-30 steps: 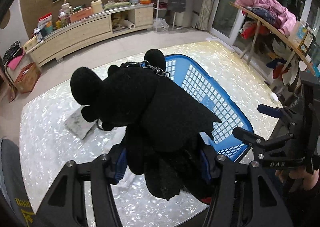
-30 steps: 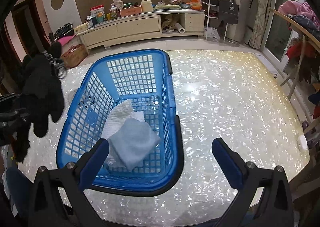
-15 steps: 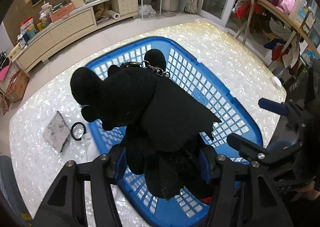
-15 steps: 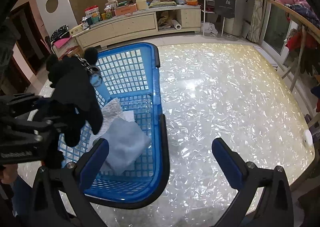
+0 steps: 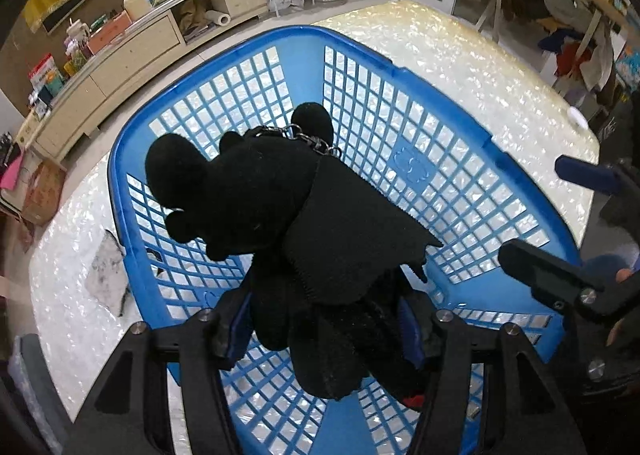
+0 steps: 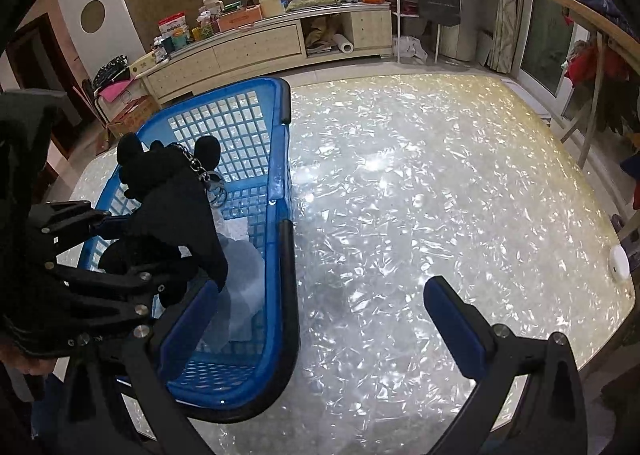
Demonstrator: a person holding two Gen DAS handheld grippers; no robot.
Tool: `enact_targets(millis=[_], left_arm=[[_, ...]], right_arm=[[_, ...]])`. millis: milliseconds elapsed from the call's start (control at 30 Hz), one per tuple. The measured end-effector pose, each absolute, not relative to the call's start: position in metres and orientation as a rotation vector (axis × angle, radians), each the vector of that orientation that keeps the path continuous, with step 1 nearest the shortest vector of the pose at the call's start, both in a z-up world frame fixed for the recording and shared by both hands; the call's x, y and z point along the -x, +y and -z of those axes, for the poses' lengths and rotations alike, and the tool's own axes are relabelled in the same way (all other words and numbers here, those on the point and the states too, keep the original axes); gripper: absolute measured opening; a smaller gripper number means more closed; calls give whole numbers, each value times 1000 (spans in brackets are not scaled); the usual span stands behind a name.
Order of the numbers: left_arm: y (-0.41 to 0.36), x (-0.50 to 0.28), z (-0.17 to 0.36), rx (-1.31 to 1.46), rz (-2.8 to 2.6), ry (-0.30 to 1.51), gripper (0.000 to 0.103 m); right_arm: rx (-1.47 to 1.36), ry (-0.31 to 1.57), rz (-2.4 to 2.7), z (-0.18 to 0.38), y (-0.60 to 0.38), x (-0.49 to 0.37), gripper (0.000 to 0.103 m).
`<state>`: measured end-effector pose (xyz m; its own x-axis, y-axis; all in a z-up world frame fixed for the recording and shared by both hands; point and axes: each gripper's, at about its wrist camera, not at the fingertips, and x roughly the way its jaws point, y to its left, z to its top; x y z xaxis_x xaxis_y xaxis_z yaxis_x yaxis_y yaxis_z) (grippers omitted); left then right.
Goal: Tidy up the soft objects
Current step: 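Carry the black plush toy into the blue basket and open the left gripper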
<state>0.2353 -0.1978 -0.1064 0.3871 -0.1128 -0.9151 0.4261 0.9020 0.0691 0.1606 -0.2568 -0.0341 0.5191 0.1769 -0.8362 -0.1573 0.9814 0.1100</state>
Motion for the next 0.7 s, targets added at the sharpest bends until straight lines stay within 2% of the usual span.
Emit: enact_targets(millis=[467, 700], left_arm=[[-202, -244, 111, -364, 354, 1118, 58], [-192, -239, 107, -351, 346, 1116, 65]], right_arm=[[-24, 1015, -209, 34, -255, -162, 103], [-19, 1016, -203, 33, -256, -161, 103]])
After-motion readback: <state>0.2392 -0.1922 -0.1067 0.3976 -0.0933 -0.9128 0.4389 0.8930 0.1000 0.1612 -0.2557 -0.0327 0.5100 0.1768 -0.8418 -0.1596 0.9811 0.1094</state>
